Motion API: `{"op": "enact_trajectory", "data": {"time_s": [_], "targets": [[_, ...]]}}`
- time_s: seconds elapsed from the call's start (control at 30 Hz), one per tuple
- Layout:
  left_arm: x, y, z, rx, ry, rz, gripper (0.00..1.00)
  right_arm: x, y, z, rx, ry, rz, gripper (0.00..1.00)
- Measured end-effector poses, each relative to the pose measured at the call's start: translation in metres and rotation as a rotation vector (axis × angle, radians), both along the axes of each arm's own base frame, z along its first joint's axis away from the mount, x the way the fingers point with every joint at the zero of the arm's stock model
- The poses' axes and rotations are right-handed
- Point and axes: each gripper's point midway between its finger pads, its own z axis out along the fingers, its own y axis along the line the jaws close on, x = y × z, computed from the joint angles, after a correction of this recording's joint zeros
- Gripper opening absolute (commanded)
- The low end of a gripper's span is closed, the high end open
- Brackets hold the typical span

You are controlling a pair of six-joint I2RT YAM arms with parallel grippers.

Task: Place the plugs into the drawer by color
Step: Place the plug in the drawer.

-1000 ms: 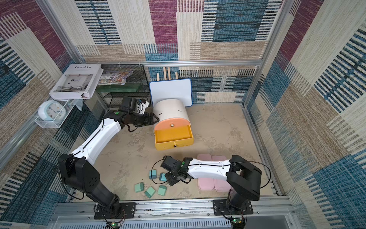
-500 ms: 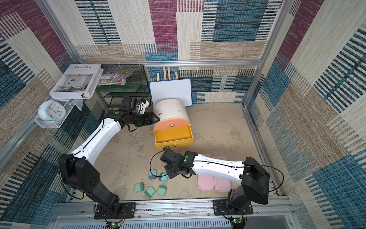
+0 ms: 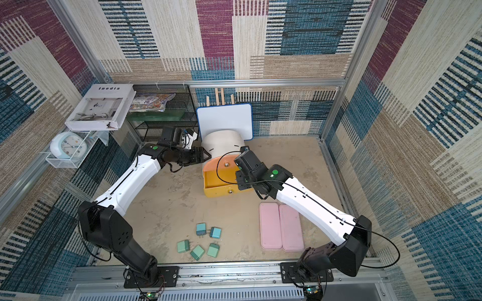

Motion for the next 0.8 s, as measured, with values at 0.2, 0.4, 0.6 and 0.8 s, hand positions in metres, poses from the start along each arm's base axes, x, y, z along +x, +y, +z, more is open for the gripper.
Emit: {"op": "enact_trajectory", "data": {"time_s": [0.2, 0.4, 0.6, 0.8], "targets": [[0.001, -0.001, -0.001, -0.003, -0.005, -0.002, 0.75, 0.017, -0.006, -0.020, -0.054, 0.033, -0.016, 0.45], [0.001, -0.003, -0.002, -0.017, -0.005, -0.012, 0.75, 0.025, -0.008, -0.038, -0.067, 0.044, -0.022, 0.45], [0.001, -0.003, -0.002, -0.017, -0.004, -0.012, 0.75, 0.027, -0.010, -0.063, -0.111, 0.090, -0.017, 0.48], [0.002, -0.003, -0.004, -0.017, -0.003, -0.012, 0.75, 0.031, -0.009, -0.064, -0.120, 0.083, -0.006, 0.55]]}}
